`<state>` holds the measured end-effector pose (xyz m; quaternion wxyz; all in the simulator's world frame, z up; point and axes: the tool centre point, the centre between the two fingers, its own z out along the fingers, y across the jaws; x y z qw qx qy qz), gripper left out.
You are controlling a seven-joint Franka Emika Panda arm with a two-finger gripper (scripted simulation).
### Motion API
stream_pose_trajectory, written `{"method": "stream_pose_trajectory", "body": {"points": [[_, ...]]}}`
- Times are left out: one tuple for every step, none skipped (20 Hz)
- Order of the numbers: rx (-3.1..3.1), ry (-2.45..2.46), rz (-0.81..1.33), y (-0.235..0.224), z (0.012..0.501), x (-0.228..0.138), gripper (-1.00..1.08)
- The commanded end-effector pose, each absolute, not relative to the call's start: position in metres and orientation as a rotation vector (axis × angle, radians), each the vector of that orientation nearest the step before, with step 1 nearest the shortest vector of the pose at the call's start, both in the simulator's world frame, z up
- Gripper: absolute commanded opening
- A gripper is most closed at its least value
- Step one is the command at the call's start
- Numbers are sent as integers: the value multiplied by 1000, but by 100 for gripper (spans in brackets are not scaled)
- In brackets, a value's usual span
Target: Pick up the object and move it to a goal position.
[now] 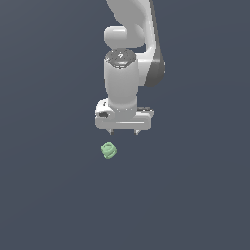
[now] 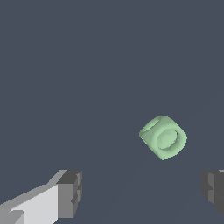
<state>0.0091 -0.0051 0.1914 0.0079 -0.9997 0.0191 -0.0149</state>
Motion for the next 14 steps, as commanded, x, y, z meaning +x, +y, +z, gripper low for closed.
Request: {"method": "stream_pose_trajectory", "body": {"points": [[-3125,60,-47,-5,191,9,100],[-3124,58,-48,-5,192,9,100],[-3123,54,-52,-3,194,10,100],[-3120,47,-59,-1,197,11,100],[-3116,37,-69,2,201,13,100],[-3111,26,-81,6,206,15,100],[-3107,17,-91,9,210,17,100],[-3104,11,-98,12,213,18,100],[-3101,8,-103,14,216,19,100],[-3100,8,-106,14,217,19,100],[-3100,9,-105,14,217,19,100],[-3101,9,-104,14,216,19,100],[-3102,7,-103,13,215,19,100],[-3103,3,-102,13,214,19,100]]}}
